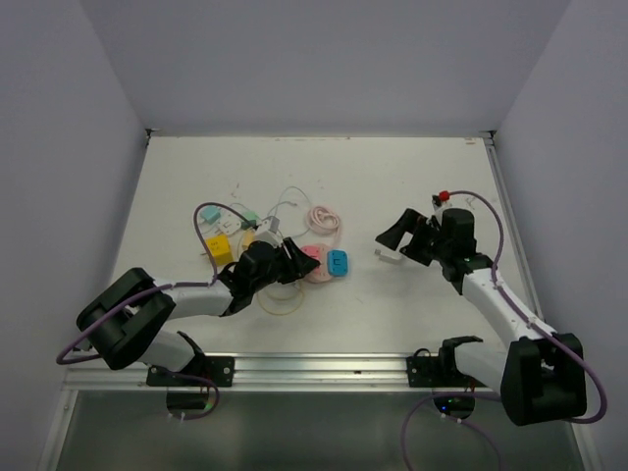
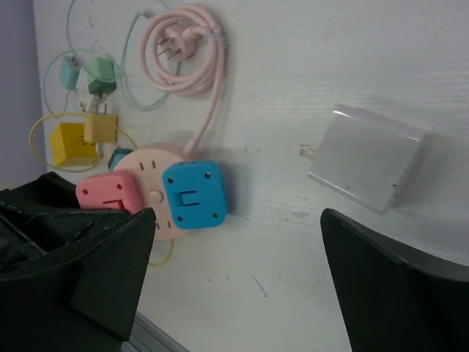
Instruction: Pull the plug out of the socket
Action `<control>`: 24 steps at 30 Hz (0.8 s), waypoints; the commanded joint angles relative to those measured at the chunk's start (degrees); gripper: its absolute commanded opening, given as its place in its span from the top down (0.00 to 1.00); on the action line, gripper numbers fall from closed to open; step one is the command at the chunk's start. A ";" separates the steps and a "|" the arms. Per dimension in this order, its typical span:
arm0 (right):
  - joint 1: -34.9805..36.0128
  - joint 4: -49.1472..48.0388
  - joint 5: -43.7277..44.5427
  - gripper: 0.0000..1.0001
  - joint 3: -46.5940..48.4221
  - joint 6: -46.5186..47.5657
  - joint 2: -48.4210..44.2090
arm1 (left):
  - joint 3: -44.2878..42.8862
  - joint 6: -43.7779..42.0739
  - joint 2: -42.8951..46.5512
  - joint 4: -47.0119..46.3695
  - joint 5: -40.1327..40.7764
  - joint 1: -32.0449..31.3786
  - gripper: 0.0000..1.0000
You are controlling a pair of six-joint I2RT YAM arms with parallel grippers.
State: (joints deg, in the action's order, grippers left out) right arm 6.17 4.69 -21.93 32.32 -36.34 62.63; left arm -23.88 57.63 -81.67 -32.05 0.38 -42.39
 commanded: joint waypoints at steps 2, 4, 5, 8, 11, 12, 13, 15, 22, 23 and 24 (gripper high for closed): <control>7.70 -8.27 -4.26 0.01 0.56 -1.98 1.79 | 0.32 -2.17 2.30 -1.43 -2.14 0.20 1.00; 10.86 -10.83 -4.52 0.01 0.29 -3.29 4.25 | 0.32 -2.08 3.09 -1.43 -2.75 0.20 1.00; 11.49 -13.45 -4.70 0.01 -0.32 -4.87 5.12 | 0.32 -2.08 3.44 -1.52 -3.10 0.12 1.00; 13.25 -17.06 -4.08 0.01 -1.29 -6.46 8.03 | 0.67 -1.46 5.02 -2.22 -3.81 0.20 1.00; 14.30 -20.14 -5.22 0.01 -1.64 -7.08 10.66 | 1.29 -1.38 7.22 -2.75 -4.25 0.12 1.00; 14.65 -21.03 -6.53 0.01 -1.82 -7.43 11.45 | 1.46 -1.29 7.57 -2.93 -4.34 0.20 1.00; 14.92 -21.91 -6.98 0.01 -2.08 -7.52 12.94 | 1.99 -1.11 7.84 -3.10 -4.34 0.12 1.00; 15.53 -24.19 -7.77 0.01 -2.43 -8.22 14.44 | 2.52 -0.50 8.45 -3.80 -4.42 0.12 1.00; 17.46 -29.38 -10.32 0.01 -3.05 -9.63 19.72 | 4.10 1.17 8.98 -6.26 -5.04 0.64 1.00; 17.64 -29.82 -10.84 0.01 -3.05 -9.89 20.68 | 4.28 1.70 8.98 -7.05 -5.21 0.73 1.00; 17.82 -30.43 -10.94 0.02 -3.22 -9.98 21.21 | 4.45 1.87 8.98 -7.32 -5.30 0.73 1.00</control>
State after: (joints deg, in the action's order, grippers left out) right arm 23.35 -19.88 -30.41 29.50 -45.15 82.32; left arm -19.68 58.02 -74.87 -31.22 -3.49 -42.13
